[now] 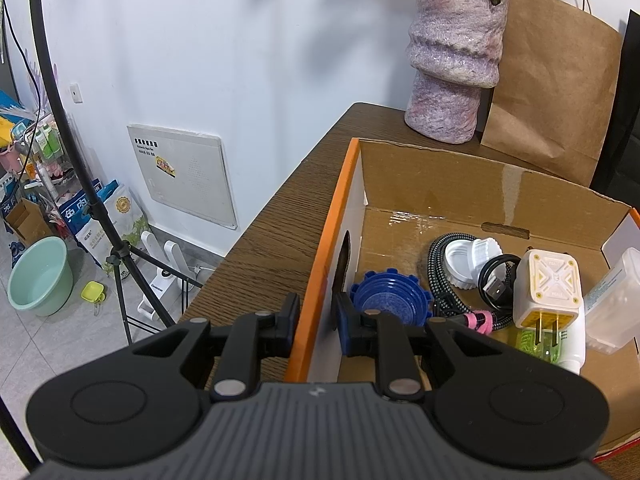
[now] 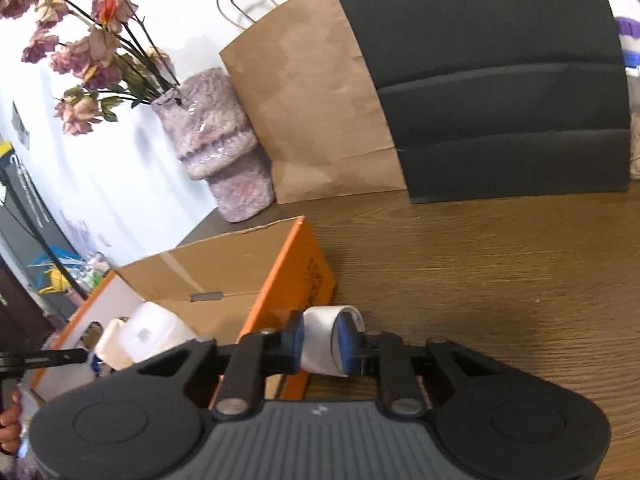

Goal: Organize rigid objects
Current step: 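Move the right tool to the white tape roll and grasp it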

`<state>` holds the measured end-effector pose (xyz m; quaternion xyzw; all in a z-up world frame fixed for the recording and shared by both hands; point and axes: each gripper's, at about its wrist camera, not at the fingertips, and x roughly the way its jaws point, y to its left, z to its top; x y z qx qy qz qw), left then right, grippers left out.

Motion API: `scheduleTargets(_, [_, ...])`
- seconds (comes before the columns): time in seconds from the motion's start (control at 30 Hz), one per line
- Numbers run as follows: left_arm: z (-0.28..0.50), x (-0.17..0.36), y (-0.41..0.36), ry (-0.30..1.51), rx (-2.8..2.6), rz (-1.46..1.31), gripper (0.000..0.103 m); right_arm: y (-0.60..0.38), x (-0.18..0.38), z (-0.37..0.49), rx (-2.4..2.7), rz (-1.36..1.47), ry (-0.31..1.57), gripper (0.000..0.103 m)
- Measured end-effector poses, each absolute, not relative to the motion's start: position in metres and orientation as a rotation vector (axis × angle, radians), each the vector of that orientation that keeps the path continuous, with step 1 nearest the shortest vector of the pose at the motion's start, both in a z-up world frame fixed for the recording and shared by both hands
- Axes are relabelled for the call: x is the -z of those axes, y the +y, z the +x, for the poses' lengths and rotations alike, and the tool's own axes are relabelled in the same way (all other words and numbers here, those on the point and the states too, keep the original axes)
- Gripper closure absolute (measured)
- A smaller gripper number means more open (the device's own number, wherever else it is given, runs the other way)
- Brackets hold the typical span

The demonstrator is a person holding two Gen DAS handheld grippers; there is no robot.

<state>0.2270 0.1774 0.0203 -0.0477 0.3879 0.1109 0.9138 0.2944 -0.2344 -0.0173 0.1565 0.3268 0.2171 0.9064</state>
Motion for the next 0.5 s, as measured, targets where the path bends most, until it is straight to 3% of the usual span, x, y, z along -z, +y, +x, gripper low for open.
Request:
scheduleTargets(0.1, [0.227,-0.02,0.177,0.799,-0.228,-0.098,0.083,-0.233,0.019,0.295,-0.466,0.343,0.677,0.088])
scheduleTargets(0.27, [0.227,-0.02,0.177,0.799,-0.228,-0.098,0.083,-0.239,0.018,0.296,-0.448,0.376,0.673,0.1])
scheduleTargets(0.5, [0.227,-0.02,0.177,0.799,-0.228,-0.099,0.083,-0.259,0.015,0.292,-0.35,0.403,0.637,0.1])
